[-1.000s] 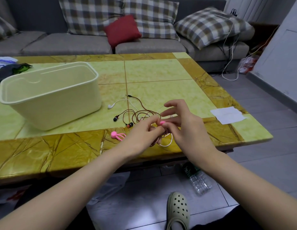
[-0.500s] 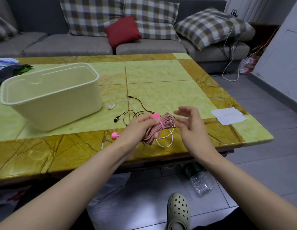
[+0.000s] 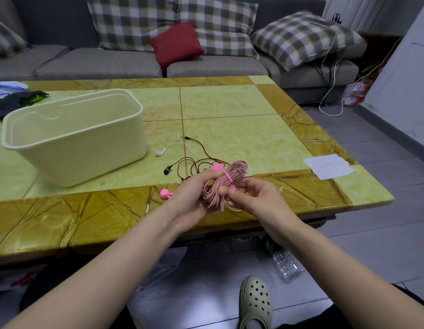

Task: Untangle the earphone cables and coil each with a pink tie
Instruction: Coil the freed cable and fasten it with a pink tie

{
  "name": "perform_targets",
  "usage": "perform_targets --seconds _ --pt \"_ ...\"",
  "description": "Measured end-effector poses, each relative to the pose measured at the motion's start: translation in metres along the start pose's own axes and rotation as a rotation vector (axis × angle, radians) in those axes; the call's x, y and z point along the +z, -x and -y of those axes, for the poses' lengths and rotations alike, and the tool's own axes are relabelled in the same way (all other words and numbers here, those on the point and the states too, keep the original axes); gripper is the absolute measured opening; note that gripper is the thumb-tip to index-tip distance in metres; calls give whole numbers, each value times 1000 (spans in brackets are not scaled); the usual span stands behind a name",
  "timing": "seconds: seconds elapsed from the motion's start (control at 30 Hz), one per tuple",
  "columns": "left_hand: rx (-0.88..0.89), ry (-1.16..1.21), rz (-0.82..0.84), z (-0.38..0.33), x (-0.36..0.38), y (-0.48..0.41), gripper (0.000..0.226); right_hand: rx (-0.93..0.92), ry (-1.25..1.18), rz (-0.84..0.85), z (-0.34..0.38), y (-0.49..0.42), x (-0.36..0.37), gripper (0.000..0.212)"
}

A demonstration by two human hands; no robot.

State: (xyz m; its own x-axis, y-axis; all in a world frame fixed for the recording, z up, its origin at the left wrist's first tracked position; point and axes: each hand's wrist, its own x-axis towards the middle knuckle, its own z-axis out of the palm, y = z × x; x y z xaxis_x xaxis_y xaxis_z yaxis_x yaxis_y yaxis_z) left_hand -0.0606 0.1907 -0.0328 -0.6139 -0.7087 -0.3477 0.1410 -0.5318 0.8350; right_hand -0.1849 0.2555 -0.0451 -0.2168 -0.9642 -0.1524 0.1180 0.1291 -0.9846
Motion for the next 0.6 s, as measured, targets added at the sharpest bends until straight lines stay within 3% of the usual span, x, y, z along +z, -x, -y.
perform_targets --seconds 0.17,0.27,0.33,0.47,0.6 --pt "40 20 -142 1 4 -9 14 -55 213 -153 4 3 9 4" --pt "49 -40 -195 2 6 -12 16 -201 555 -235 5 12 9 5" --pt "56 -105 -230 3 8 -13 18 -291 646 -226 9 18 9 11" --pt "48 -272 -286 8 11 -15 19 -324 645 -177 16 18 9 15" --pt "80 -452 -292 13 14 -14 27 -161 477 -158 19 8 7 21"
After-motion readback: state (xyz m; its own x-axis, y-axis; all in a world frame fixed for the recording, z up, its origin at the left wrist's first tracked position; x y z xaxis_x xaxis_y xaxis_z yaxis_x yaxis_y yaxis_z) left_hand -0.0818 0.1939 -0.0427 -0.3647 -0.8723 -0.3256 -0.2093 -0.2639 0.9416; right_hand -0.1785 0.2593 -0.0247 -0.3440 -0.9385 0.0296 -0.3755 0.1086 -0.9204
